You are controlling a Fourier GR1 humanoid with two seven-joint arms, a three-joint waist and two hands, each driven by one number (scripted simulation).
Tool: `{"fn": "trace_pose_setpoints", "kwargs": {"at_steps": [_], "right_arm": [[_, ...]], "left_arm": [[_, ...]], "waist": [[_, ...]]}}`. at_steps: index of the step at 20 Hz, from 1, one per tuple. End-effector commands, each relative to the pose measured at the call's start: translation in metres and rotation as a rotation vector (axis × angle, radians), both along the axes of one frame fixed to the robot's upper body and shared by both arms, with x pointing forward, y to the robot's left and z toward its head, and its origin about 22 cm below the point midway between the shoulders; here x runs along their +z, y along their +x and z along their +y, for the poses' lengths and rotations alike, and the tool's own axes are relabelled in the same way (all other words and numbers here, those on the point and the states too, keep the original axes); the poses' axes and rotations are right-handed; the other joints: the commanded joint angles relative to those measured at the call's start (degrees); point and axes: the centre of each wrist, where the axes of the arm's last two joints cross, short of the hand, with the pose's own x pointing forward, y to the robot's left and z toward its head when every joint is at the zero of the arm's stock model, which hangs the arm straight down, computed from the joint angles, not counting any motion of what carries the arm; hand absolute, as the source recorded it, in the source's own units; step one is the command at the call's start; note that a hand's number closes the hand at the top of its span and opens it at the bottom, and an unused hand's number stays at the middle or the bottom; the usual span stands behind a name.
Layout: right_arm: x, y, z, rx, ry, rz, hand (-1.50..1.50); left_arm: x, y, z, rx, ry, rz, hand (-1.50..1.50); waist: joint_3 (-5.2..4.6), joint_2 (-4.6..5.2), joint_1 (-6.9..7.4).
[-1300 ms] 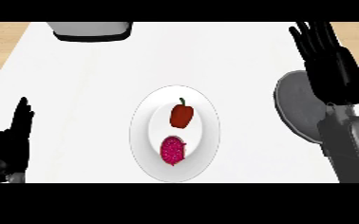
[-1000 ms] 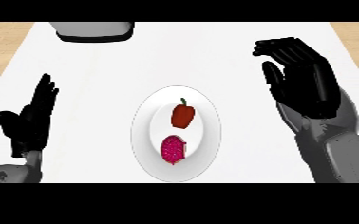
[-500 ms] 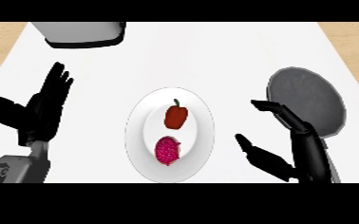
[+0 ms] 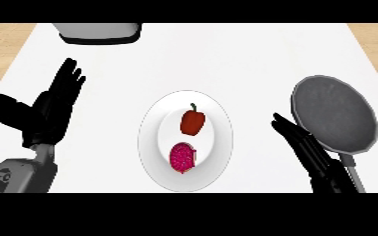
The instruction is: Pick the cupcake from the plate and place it in the pan
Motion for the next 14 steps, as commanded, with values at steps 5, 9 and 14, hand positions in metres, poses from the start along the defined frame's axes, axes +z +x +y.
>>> {"fn": "trace_pose_setpoints", "kwargs": {"at_steps": [5, 9, 14], "right_arm": [[0.035, 0.031, 0.036, -0.026, -0.34, 0.154, -1.5], [0.041, 0.028, 0.077, 0.042, -0.461, 0.266, -1.5], [0.023, 0.043, 0.106, 0.116, -0.581, 0.532, -1.5]], "left_arm": [[-0.01, -0.002, -0.021, -0.042, 0.012, -0.005, 0.0], [0.005, 0.006, -0.006, -0.048, 0.007, -0.01, 0.0], [-0.003, 0.004, -0.001, -0.023, 0.007, -0.008, 0.0]], "waist": [[-0.06, 0.59, 2.09], [-0.08, 0.43, 2.03], [0.0, 0.53, 1.93]]}}
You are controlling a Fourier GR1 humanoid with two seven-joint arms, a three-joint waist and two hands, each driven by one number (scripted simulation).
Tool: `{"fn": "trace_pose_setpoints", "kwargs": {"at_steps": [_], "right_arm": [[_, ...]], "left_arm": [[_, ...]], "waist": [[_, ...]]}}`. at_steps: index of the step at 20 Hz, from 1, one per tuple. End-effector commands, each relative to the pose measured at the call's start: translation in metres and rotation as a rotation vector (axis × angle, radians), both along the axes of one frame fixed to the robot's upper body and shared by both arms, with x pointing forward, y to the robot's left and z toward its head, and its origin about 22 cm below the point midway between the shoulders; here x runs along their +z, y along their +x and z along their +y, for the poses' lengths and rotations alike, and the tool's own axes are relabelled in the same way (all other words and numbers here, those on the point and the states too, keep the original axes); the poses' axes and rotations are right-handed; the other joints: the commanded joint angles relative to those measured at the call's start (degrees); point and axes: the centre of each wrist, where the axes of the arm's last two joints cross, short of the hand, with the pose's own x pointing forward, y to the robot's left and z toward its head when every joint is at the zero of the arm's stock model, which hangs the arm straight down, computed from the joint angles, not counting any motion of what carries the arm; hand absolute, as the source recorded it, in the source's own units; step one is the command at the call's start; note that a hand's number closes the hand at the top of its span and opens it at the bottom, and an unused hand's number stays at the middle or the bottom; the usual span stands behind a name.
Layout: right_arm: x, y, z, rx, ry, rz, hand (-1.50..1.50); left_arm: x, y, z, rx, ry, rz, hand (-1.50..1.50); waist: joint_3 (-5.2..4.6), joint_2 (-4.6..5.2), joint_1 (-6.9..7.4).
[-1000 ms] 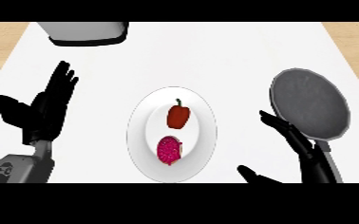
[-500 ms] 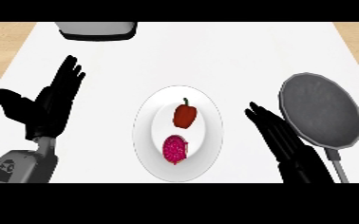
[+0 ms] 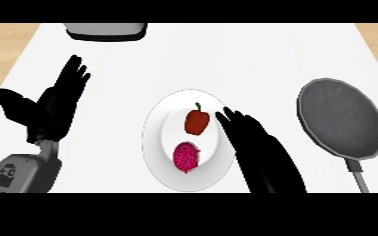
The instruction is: Pick the cupcake from the plate and place it in the pan
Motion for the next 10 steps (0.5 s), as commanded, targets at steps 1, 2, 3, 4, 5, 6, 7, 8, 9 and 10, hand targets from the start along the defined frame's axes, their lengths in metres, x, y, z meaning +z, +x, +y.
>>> {"fn": "trace_pose_setpoints", "kwargs": {"at_steps": [1, 2, 3, 4, 5, 6, 7, 8, 9, 10], "right_arm": [[0.003, 0.008, 0.025, 0.063, -0.136, 0.16, -1.5], [0.003, 0.0, 0.036, 0.058, -0.149, 0.175, -1.5], [0.005, -0.002, 0.044, 0.062, -0.144, 0.174, -1.5], [0.016, -0.006, 0.036, 0.071, -0.161, 0.172, -1.5], [0.011, -0.011, 0.06, 0.064, -0.167, 0.156, -1.5], [0.019, 0.008, 0.045, 0.074, -0.185, 0.161, -1.5], [0.015, -0.012, 0.061, 0.081, -0.194, 0.157, -1.5], [0.002, -0.005, 0.059, 0.083, -0.254, 0.164, -1.5], [-0.006, -0.001, 0.057, 0.081, -0.288, 0.158, -1.5], [0.008, -0.005, 0.057, 0.051, -0.335, 0.124, -1.5]], "left_arm": [[-0.007, 0.001, -0.006, -0.004, 0.007, 0.018, 0.0], [-0.003, -0.003, -0.022, -0.002, -0.012, -0.013, 0.0], [-0.011, -0.004, -0.006, 0.017, 0.007, 0.008, 0.0], [-0.008, -0.011, 0.015, 0.005, 0.009, 0.013, 0.0], [0.01, -0.004, 0.013, 0.02, 0.014, -0.005, 0.0], [-0.009, -0.002, -0.016, 0.009, -0.013, 0.001, 0.0], [0.003, -0.01, 0.0, 0.01, -0.005, 0.014, 0.0], [-0.011, -0.005, 0.005, 0.017, -0.007, 0.007, 0.0], [-0.001, 0.007, 0.016, 0.033, -0.017, -0.005, 0.0], [-0.001, -0.005, -0.003, 0.019, 0.015, 0.016, 0.0]], "waist": [[0.07, -0.02, -0.42], [0.09, -0.22, -0.53], [0.11, -0.18, -0.73], [0.1, -0.28, -0.72], [0.11, -0.31, -0.61], [0.12, -0.17, -0.98], [0.12, -0.37, -0.74], [0.08, -0.22, -1.0], [0.08, -0.11, -1.25], [0.09, -0.5, -1.03]]}}
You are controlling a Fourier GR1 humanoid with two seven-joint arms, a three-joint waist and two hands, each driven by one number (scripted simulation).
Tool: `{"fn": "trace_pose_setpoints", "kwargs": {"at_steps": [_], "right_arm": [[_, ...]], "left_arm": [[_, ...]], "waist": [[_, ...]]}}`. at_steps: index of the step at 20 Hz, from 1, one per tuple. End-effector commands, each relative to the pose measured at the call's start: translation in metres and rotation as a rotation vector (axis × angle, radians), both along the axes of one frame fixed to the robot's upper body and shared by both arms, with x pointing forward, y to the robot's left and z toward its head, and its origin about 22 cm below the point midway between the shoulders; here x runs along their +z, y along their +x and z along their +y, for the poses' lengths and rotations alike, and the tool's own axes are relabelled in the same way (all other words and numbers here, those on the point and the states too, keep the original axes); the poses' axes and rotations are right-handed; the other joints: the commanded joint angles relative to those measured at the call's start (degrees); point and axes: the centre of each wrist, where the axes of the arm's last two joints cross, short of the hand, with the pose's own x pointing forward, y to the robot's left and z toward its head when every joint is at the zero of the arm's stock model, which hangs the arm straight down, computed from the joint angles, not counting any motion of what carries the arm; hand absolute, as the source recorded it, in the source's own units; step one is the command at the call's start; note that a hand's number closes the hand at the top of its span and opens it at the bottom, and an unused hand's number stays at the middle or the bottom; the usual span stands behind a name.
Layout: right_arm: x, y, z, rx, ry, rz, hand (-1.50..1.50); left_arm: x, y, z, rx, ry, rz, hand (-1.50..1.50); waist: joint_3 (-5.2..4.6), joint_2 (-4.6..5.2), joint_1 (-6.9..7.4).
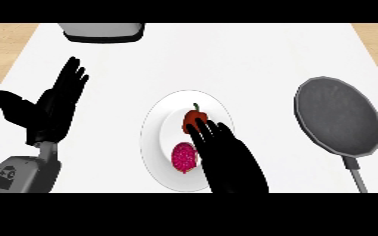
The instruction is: Pick the cupcake from the plate and place it in the pan
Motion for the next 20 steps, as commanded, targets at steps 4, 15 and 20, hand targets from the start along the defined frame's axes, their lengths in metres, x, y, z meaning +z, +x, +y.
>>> {"fn": "trace_pose_setpoints", "kwargs": {"at_steps": [4, 15, 20], "right_arm": [[0.01, 0.006, 0.029, -0.088, -0.268, -0.021, -1.5], [-0.015, 0.003, 0.067, -0.101, -0.265, 0.008, -1.5], [-0.031, 0.018, 0.072, -0.135, -0.31, 0.013, -1.5]], "left_arm": [[0.004, 0.004, 0.004, 0.013, -0.006, -0.018, 0.0], [-0.002, 0.0, -0.005, 0.011, -0.001, -0.009, 0.0], [0.004, 0.011, -0.006, -0.003, 0.014, -0.006, 0.0]], "waist": [[-0.03, -0.03, -0.31], [0.04, 0.02, -0.1], [0.05, 0.17, -0.3]]}}
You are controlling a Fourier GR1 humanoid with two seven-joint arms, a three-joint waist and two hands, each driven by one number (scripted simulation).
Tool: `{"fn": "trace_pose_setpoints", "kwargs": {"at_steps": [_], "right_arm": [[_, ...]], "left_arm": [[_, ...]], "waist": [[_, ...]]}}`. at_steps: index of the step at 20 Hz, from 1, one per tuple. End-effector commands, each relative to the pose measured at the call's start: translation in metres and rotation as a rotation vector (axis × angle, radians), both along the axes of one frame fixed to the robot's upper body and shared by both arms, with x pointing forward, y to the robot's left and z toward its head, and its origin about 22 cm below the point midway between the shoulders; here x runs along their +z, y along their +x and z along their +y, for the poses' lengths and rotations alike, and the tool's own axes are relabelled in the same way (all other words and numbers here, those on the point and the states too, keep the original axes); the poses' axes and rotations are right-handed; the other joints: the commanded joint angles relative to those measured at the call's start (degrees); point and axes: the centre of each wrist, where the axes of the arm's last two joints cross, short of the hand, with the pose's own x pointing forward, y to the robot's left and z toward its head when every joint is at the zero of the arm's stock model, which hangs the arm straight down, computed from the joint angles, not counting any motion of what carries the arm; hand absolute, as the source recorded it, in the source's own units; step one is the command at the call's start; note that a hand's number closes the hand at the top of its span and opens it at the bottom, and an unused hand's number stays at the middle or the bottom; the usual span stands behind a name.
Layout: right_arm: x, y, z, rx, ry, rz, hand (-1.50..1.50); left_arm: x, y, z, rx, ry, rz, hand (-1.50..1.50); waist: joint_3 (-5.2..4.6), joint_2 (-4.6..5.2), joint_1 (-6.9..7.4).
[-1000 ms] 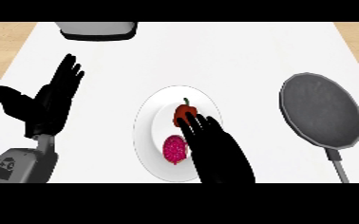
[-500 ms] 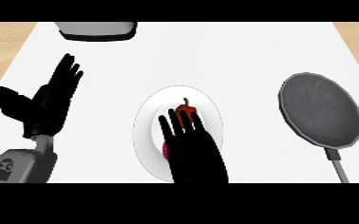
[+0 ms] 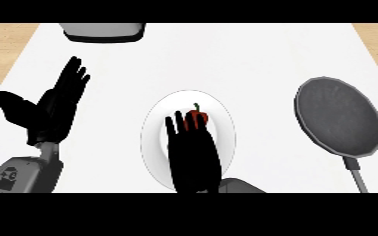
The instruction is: Pick the cupcake from the plate and place it in the pan
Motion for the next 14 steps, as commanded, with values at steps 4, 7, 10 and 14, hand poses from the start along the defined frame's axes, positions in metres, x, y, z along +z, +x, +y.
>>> {"fn": "trace_pose_setpoints", "kwargs": {"at_steps": [4, 7, 10, 14], "right_arm": [[-0.011, 0.005, 0.011, -0.152, -0.101, 0.036, -1.5], [-0.026, 0.012, 0.015, -0.158, -0.078, 0.032, -1.5], [-0.032, 0.013, 0.015, -0.135, -0.109, 0.076, -1.5], [-0.028, 0.015, 0.017, -0.141, -0.112, 0.08, -1.5]], "left_arm": [[-0.004, 0.007, -0.004, 0.007, 0.008, -0.01, 0.0], [0.007, 0.001, 0.004, -0.003, 0.005, 0.003, 0.0], [0.003, -0.006, -0.002, -0.009, -0.004, -0.007, 0.0], [0.006, -0.009, -0.003, 0.005, 0.009, -0.006, 0.0]], "waist": [[0.03, 0.08, -0.22], [0.06, 0.04, 0.27], [0.05, 0.04, 0.2], [0.06, 0.02, 0.26]]}}
